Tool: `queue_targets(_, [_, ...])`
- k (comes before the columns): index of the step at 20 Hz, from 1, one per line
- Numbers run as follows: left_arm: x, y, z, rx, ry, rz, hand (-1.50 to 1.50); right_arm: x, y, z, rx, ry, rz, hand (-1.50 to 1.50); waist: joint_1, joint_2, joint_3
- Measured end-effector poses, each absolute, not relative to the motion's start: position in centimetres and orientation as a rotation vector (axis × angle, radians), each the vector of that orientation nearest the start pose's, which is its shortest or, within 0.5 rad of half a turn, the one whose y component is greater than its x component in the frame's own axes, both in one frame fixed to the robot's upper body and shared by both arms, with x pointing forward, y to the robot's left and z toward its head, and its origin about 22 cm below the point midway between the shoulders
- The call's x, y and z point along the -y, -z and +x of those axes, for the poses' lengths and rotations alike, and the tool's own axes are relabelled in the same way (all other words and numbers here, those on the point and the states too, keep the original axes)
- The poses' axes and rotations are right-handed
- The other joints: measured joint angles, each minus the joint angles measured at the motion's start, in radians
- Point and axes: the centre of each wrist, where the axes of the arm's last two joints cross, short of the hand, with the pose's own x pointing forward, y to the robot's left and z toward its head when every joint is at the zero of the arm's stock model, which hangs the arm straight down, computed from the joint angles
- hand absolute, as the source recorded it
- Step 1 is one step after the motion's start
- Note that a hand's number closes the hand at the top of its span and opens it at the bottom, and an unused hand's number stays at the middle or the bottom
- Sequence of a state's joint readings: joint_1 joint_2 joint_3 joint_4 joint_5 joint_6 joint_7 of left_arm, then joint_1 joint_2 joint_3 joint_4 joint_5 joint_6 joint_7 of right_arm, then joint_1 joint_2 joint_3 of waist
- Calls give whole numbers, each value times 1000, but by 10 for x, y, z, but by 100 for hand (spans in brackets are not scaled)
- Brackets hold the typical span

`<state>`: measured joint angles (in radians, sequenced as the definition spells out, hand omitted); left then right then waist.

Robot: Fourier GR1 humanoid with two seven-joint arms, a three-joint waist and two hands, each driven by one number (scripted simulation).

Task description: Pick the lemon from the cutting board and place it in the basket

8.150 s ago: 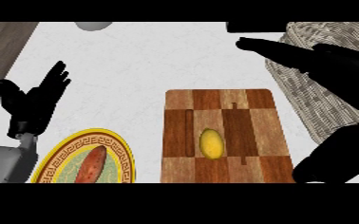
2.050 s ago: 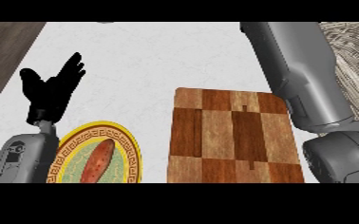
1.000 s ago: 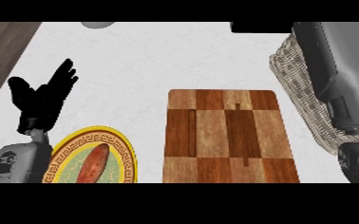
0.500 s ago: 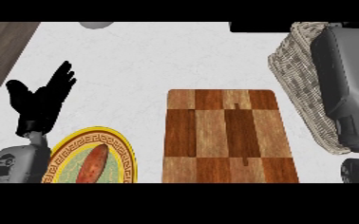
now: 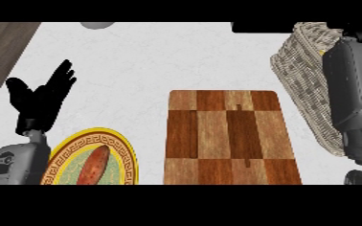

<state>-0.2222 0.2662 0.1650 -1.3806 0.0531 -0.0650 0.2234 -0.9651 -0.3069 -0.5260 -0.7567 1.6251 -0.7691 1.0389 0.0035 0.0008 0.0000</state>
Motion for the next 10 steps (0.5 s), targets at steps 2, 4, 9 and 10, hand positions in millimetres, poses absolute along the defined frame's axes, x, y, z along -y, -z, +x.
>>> queue_targets(2, [-315,-35,291,1385,81,187,0,303,-157,437,966,497,-1761,-150,2,0,0])
queue_targets(4, [-314,-37,293,1388,78,185,0,307,-164,434,993,554,-1773,-150,0,-1,0])
queue_targets(9, [-318,-39,291,1380,67,198,0,322,-185,417,1067,775,-1779,-150,-15,-8,0])
queue_targets(10, [-318,-38,290,1378,65,199,0,324,-186,412,1078,821,-1772,-150,-20,-10,0])
